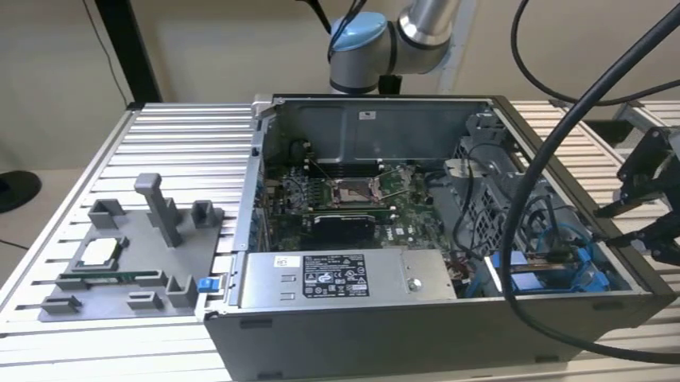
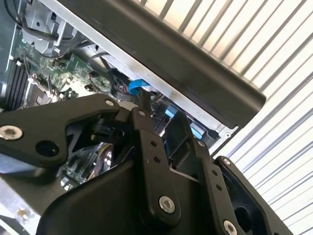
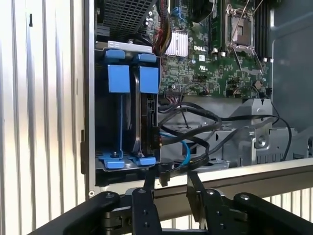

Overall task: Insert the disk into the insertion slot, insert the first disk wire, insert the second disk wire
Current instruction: 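Insert the second disk wire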

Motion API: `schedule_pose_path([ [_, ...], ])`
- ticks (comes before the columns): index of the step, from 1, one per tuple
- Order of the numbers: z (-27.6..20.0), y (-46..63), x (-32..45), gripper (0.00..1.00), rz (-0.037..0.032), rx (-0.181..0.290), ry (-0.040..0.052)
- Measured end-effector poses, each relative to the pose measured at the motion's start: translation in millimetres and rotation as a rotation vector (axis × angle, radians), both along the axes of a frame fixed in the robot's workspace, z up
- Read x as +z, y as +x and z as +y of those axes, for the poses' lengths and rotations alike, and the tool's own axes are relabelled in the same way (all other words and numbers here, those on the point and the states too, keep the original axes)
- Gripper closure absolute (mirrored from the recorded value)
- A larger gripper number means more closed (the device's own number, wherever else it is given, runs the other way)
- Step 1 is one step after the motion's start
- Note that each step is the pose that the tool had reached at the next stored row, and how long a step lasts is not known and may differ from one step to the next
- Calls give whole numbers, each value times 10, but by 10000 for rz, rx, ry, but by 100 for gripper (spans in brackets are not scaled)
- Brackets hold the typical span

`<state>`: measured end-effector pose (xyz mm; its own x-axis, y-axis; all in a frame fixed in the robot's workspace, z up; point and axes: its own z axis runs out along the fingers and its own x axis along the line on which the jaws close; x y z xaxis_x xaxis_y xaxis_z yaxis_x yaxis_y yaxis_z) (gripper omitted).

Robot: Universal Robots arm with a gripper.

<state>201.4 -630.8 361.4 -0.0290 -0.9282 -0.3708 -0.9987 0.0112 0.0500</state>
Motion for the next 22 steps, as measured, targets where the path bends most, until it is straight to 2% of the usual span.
schedule_pose_path([
  [5, -3, 0, -51, 0, 79, 0, -33],
  [12, -3, 0, -148, 0, 93, 0, -65],
  [15, -3, 0, -150, 0, 93, -1, -68],
  [16, -3, 0, -150, 100, 93, -3, -67],
  [19, -3, -2, -145, 100, 92, -13, -41],
  [22, -3, -14, -115, 100, 93, -27, 35],
])
